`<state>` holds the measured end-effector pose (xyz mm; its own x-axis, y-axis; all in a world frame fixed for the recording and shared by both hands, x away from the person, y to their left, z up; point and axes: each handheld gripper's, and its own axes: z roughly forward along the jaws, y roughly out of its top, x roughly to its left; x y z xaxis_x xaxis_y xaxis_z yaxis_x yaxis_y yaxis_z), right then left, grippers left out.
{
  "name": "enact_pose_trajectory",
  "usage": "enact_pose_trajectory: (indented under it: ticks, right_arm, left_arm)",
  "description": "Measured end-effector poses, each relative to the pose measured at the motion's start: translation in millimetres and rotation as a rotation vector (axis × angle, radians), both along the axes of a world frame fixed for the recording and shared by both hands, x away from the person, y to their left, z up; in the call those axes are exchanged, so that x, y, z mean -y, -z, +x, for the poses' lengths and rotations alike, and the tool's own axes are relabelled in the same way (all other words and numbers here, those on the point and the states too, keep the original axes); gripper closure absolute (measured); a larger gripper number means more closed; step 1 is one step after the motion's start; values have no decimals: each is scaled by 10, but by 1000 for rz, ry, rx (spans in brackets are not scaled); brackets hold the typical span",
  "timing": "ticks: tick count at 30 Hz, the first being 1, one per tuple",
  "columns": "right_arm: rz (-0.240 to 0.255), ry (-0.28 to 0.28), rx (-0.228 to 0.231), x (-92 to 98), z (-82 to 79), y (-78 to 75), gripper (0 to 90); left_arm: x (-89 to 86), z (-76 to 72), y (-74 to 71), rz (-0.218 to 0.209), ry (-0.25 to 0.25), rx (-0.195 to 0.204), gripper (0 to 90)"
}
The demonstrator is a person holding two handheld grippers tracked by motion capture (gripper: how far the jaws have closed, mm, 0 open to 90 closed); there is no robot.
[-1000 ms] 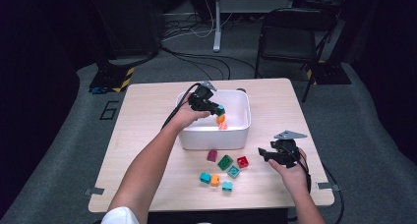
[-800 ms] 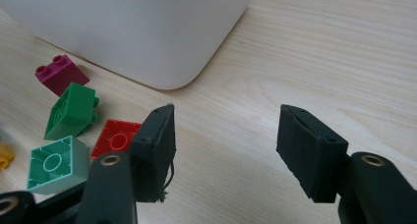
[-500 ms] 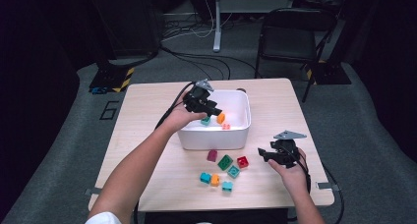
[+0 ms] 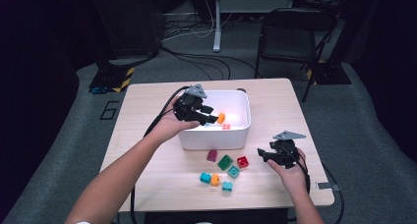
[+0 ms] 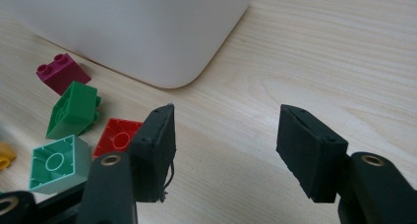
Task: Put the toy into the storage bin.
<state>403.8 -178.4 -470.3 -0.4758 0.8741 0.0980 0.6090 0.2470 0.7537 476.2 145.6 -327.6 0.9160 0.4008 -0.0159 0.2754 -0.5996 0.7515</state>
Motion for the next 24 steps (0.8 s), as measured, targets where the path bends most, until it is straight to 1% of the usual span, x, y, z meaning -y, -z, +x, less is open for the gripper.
enact_pose_trajectory:
  ticks: [2,6,8,11,14,15,17,20,22,23,24]
  right_arm:
    - [-2,-2,2,-6,-2,-1,390]
    - [-2,0,1,-9,-8,-1,389]
    - [-2,2,0,-9,-9,0,390]
    - [-5,0,3,-12,-7,1,390]
    - [-3,-1,5,-22,-10,-2,390]
    - [-3,-1,5,-22,-10,-2,390]
    - [-7,1,6,-26,-12,-4,390]
    - [-5,-1,6,-26,-14,-6,390]
    - [-6,0,6,-29,-15,-5,390]
    - [-8,-4,8,-33,-14,-3,390]
    - [-9,-3,8,-37,-14,-2,390]
  left_arm:
    - [-5,-87,-1,-5,17,-3,562]
    - [-20,-252,24,5,43,-2,563]
    - [-39,-318,37,0,49,-8,563]
    - [-66,-411,75,-13,42,-12,564]
    - [-92,-498,126,-2,52,-13,564]
    - [-92,-498,126,-2,52,-13,564]
    - [-120,-559,177,-4,53,-11,564]
    - [-158,-628,254,-4,54,-23,566]
    - [-178,-680,323,-12,47,-35,568]
    - [-188,-691,344,-7,49,-36,568]
    - [-202,-726,402,-8,47,-38,569]
